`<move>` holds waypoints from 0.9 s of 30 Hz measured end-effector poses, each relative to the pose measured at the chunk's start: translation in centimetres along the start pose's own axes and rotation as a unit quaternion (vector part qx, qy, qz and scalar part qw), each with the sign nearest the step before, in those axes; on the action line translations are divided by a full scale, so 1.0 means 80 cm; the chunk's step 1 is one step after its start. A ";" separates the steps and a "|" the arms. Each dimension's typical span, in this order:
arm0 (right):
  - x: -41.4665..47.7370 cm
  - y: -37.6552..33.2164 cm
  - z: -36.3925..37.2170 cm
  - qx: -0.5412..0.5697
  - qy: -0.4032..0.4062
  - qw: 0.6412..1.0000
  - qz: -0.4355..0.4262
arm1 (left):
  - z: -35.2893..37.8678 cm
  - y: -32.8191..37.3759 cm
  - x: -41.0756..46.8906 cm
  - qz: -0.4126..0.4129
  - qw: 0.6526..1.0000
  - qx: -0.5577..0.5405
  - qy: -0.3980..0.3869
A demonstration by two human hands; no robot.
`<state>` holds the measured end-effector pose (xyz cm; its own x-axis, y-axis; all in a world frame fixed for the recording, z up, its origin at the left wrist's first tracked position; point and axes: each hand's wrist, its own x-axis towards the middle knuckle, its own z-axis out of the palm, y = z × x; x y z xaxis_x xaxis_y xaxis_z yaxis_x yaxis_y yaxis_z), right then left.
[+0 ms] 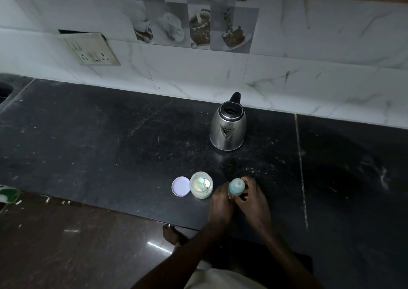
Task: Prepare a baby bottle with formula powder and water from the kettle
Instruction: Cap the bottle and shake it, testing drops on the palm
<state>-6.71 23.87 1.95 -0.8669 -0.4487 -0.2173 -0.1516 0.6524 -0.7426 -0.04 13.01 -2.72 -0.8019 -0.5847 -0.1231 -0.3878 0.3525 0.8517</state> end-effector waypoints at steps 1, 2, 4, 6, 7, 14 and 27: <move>0.001 0.000 0.002 0.000 0.001 1.000 0.001 | 0.000 -0.002 0.003 -0.004 1.000 0.001 -0.009; 0.003 0.000 0.003 0.000 0.003 1.000 0.004 | 0.002 -0.005 0.005 -0.008 1.000 0.004 -0.014; 0.006 -0.001 0.007 -0.003 0.005 1.000 0.008 | 0.001 -0.004 0.007 -0.008 1.000 0.012 -0.013; 0.009 -0.002 0.012 -0.017 0.004 1.000 0.005 | -0.002 -0.002 0.008 -0.017 1.000 0.005 -0.007; 0.010 -0.003 0.014 -0.025 0.005 1.000 0.001 | -0.004 -0.001 0.009 -0.027 1.000 -0.010 -0.007; 0.006 -0.002 0.023 -0.043 0.026 0.999 0.007 | -0.009 -0.001 0.004 -0.009 1.000 0.002 -0.006; -0.006 0.011 0.012 -0.014 0.017 1.000 0.000 | -0.102 0.008 -0.044 0.081 0.983 0.023 0.165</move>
<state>-5.98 24.09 0.78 -0.8827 -0.4272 -0.1957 -0.1639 0.6703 -0.7238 6.25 9.32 2.40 -0.6675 -0.7197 0.1908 -0.2931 0.4895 0.8213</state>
